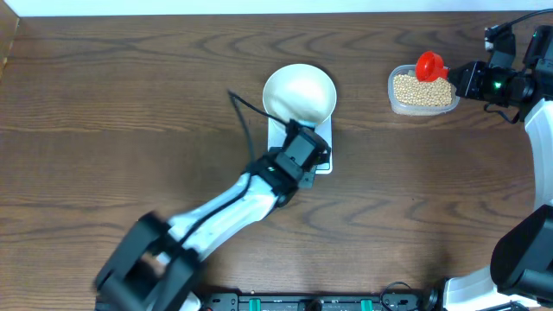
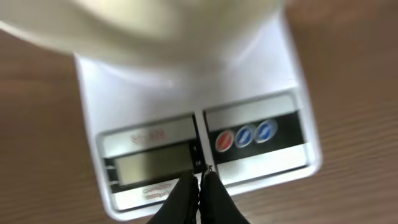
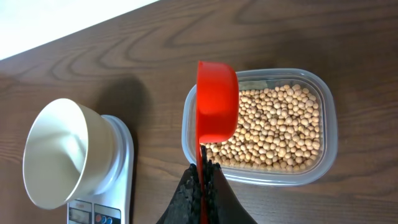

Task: Scoop item into bowl and weigh 50g on scale
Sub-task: 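Pull the left arm back to the left side of the table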

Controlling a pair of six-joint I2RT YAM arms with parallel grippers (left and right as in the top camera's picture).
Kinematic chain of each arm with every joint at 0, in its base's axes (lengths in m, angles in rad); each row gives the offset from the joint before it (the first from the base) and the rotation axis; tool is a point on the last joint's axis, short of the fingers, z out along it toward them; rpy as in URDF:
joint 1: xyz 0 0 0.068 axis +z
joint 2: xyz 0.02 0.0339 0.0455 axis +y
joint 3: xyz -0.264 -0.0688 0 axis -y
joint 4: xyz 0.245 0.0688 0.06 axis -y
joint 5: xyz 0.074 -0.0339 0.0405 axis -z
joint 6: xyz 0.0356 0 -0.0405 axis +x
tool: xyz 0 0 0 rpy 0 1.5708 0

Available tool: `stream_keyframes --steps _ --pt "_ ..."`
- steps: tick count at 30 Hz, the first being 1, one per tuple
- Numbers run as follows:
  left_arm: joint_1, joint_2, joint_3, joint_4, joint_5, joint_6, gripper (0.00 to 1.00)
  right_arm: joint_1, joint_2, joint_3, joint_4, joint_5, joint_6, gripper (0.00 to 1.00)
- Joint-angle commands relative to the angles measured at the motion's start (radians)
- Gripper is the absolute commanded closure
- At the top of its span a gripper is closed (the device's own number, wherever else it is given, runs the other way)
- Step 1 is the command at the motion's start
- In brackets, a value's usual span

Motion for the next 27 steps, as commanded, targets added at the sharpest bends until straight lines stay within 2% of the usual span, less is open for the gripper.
stream_keyframes --steps 1,7,12,20,23,27 --pt "0.031 -0.167 0.008 -0.029 -0.001 0.016 0.93 0.004 -0.004 0.009 -0.001 -0.016 -0.019 0.99" --pt "0.145 -0.397 0.008 -0.106 -0.002 0.015 0.93 0.004 -0.004 0.008 0.01 -0.016 -0.026 0.99" --pt "0.341 -0.486 0.008 -0.115 -0.053 -0.009 0.93 0.004 -0.004 0.008 0.028 -0.016 -0.027 0.99" --pt "0.712 -0.453 0.008 -0.077 -0.085 -0.068 0.93 0.004 -0.004 0.008 0.104 -0.009 -0.026 0.99" --pt "0.8 -0.422 0.008 -0.027 -0.085 -0.068 0.93 0.004 -0.004 0.008 0.157 0.007 -0.019 0.99" --pt "0.875 -0.361 0.008 0.085 -0.084 -0.114 0.92 0.003 -0.004 0.008 0.229 0.095 0.086 0.99"
